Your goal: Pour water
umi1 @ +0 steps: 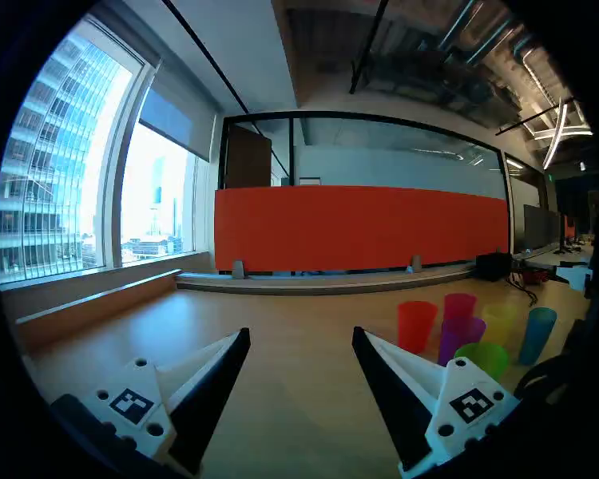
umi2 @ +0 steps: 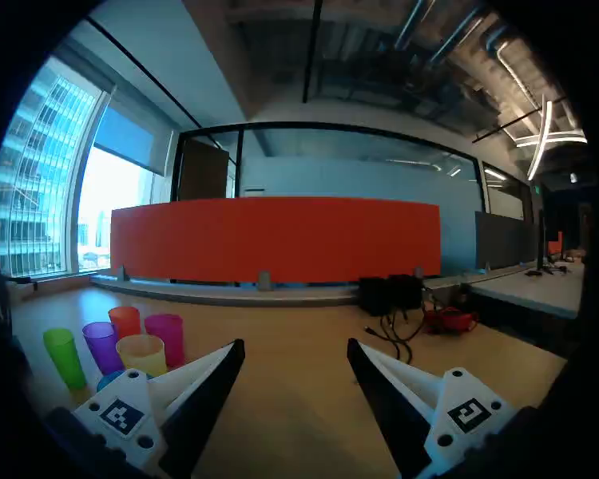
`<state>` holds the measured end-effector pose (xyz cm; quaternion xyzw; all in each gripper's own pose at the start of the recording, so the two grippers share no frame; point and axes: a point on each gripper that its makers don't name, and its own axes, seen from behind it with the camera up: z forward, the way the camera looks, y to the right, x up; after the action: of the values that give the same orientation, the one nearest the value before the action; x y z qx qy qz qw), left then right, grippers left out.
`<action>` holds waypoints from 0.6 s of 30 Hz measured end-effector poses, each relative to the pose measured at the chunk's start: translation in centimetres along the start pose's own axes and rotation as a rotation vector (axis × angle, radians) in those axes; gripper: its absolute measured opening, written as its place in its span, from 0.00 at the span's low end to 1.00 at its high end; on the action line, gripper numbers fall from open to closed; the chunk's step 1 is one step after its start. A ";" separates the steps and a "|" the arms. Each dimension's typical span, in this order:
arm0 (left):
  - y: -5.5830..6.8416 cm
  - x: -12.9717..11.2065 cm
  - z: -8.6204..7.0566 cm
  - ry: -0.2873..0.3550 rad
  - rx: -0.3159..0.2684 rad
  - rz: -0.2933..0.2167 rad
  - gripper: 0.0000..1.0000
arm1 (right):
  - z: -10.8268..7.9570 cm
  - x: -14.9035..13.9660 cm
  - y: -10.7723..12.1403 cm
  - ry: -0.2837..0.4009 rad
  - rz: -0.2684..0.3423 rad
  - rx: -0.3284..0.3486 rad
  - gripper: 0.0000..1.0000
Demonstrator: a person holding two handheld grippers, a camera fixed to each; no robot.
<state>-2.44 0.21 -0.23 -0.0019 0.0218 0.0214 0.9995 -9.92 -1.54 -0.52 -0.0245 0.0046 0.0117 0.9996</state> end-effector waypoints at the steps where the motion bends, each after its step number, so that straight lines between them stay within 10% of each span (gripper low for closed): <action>1: 0.0 0.0 0.0 0.000 0.000 0.000 0.95 | 0.0 0.0 0.0 0.000 0.000 0.000 0.99; 18: 0.0 0.1 -0.1 0.000 0.000 0.000 0.95 | 0.1 0.1 0.1 0.000 0.000 0.000 0.99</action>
<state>-2.36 0.23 -0.37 -0.0019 0.0216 0.0213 0.9995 -9.83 -1.44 -0.47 -0.0245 0.0046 0.0116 0.9996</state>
